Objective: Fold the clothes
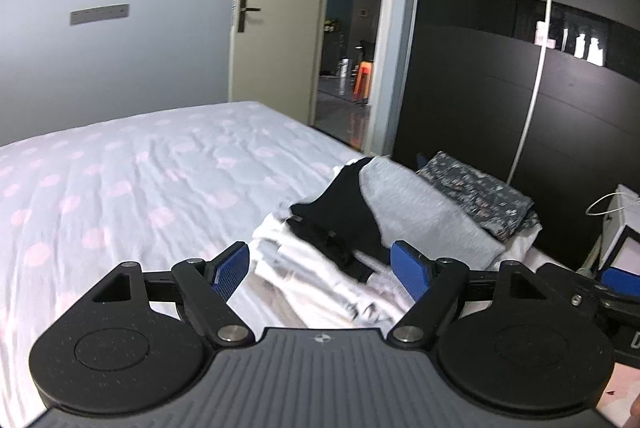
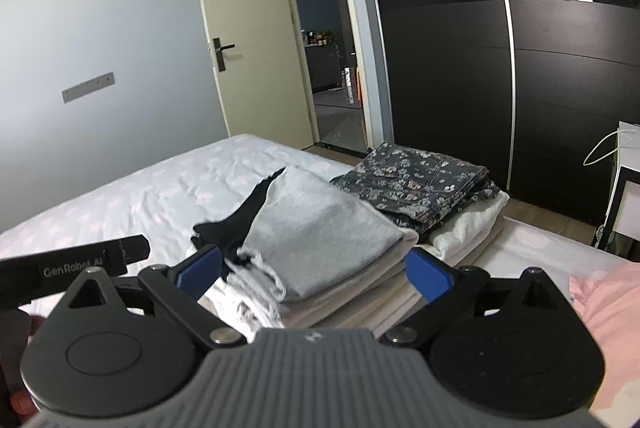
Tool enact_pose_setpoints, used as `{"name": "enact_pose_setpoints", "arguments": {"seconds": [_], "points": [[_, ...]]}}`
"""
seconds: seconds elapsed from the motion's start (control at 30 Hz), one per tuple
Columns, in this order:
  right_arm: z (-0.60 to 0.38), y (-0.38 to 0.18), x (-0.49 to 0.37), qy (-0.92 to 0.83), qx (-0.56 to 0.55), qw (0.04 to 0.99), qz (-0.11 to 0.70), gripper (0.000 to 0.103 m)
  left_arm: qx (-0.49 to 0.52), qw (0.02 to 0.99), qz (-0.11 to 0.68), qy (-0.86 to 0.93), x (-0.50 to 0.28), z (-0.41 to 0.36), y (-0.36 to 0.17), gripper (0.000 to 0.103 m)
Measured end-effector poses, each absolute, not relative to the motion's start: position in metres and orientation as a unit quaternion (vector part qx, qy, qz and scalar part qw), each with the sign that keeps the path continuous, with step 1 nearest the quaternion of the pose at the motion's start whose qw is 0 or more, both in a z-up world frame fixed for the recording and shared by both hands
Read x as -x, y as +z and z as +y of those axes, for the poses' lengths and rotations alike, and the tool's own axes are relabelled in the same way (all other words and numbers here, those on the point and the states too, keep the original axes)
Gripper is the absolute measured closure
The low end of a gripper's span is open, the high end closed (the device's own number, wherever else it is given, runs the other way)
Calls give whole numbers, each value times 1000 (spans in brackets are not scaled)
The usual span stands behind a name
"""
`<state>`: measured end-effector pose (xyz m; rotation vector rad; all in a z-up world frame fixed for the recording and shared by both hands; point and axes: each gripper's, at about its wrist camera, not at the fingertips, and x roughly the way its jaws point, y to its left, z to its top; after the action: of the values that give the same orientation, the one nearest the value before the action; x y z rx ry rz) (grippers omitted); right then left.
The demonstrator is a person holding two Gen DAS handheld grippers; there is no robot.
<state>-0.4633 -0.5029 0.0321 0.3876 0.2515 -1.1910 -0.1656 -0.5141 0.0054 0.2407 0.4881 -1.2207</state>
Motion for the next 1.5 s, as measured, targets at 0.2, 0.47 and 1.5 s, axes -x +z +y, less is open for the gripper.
{"name": "enact_pose_setpoints", "arguments": {"seconds": [0.2, 0.47, 1.5], "points": [[-495, 27, 461, -543, -181, 811, 120, 3, -111, 786, 240, -558, 168, -503, -3, 26], [-487, 29, 455, -535, -177, 818, 118, 3, -104, 786, 242, -559, 169, -493, 0, 24], [-467, 32, 436, -519, -159, 829, 131, 3, -93, 800, 230, -547, 163, -474, 15, 23]]}}
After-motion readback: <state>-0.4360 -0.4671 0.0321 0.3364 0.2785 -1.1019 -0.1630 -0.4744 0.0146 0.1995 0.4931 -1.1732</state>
